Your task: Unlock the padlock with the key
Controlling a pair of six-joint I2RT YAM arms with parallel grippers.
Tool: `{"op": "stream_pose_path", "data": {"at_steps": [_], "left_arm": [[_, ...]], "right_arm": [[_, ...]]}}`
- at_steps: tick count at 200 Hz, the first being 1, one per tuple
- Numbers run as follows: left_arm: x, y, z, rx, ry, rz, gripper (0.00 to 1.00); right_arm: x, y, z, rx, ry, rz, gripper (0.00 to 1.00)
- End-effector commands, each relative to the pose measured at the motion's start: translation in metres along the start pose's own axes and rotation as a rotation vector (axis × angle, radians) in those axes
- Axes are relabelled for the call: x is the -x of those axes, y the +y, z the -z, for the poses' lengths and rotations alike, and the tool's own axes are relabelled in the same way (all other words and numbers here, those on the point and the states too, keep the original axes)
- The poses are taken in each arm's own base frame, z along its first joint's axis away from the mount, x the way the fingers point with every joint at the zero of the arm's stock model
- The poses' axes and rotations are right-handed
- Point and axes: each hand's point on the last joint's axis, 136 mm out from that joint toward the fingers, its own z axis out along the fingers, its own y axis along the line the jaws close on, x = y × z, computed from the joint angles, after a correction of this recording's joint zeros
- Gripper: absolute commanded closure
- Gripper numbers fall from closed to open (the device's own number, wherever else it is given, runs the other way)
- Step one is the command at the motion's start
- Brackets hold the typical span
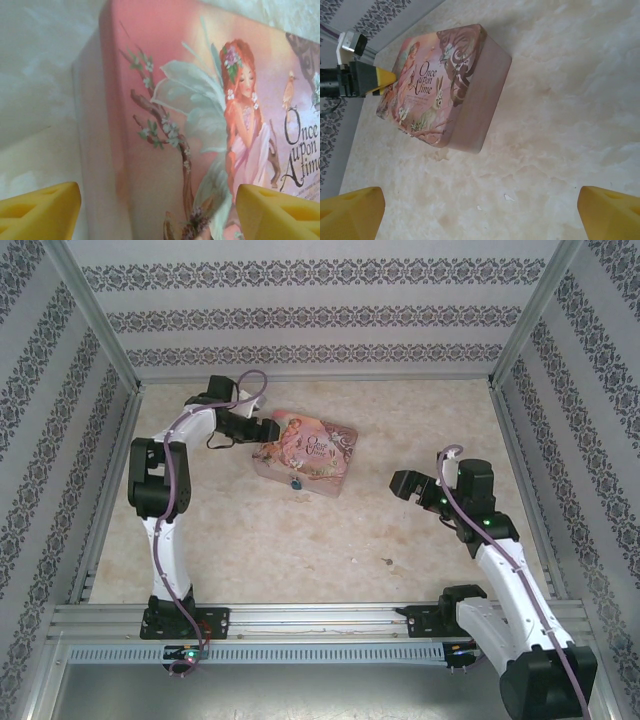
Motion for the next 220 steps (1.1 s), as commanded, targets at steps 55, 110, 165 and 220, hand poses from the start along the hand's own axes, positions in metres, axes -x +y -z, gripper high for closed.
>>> {"op": "stream_pose_path", "data": {"at_steps": [55, 110, 165, 220], "left_arm": [[0.035, -0.048, 0.113, 0.122, -0.380, -0.015, 0.16], [-0.055, -0.066, 0.142, 0.076, -0.559, 0.164, 0.15], [-0.150, -0.064, 0.125, 0.056, -0.529, 0.345, 0.15], [-0.179, -0.058, 0.103, 0.052, -0.509, 0.409, 0.16]], "right_arm": [[-0.032, -0.005, 0.023, -0.167, 0.170, -0.066, 0.17], [-0.086, -0.026, 0.023, -0.297, 0.333, -0.183, 0.28], [-0.135, -0.039, 0.013, -0.456, 0.548, -0.147, 0.41], [-0.157, -0.051, 0.004, -0.592, 0.669, -0.037, 0.53]]}}
